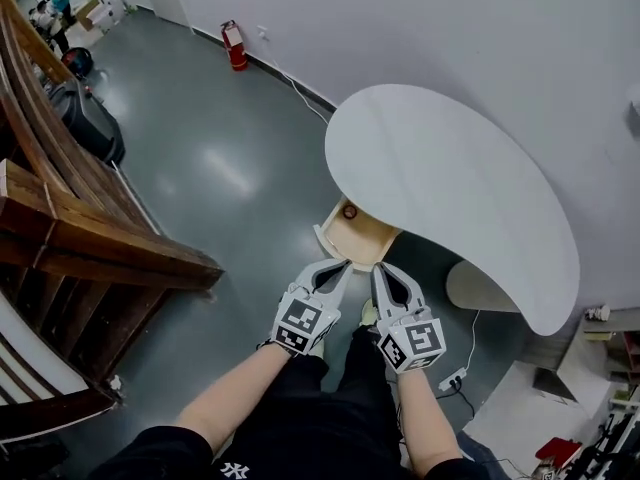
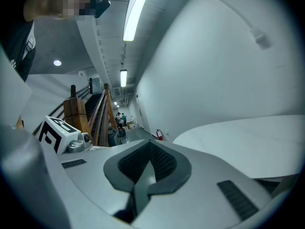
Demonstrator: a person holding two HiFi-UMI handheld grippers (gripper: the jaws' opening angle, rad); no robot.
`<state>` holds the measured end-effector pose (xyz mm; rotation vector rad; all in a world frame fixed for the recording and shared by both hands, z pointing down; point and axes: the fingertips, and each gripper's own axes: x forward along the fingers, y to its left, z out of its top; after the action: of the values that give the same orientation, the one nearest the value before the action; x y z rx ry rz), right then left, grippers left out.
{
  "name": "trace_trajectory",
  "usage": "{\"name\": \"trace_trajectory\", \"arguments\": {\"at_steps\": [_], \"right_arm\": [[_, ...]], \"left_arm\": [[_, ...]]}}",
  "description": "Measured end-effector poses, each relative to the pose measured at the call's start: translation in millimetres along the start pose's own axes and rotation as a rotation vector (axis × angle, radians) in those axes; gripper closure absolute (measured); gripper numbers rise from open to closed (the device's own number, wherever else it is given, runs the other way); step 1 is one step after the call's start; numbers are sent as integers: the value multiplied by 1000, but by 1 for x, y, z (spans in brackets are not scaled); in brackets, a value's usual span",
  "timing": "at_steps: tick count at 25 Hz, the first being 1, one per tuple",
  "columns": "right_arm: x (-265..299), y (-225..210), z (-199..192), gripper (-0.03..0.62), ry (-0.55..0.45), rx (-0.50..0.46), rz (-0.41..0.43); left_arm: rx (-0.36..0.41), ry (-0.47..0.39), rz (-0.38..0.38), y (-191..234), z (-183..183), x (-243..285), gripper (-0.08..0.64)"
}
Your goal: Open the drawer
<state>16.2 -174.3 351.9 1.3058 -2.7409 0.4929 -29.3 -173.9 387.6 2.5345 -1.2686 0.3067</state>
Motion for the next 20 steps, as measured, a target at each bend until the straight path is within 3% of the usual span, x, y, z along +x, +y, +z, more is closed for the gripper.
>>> {"name": "trace_trajectory", "arguments": {"at_steps": [9, 20], "right_arm": [[-10, 16, 59, 577, -56, -43, 7], [-12, 25, 101, 577, -85, -82, 12]], "left_arm": [[-5, -97, -8, -18, 78, -28, 549], [6, -161, -30, -33, 131, -40, 551]]}}
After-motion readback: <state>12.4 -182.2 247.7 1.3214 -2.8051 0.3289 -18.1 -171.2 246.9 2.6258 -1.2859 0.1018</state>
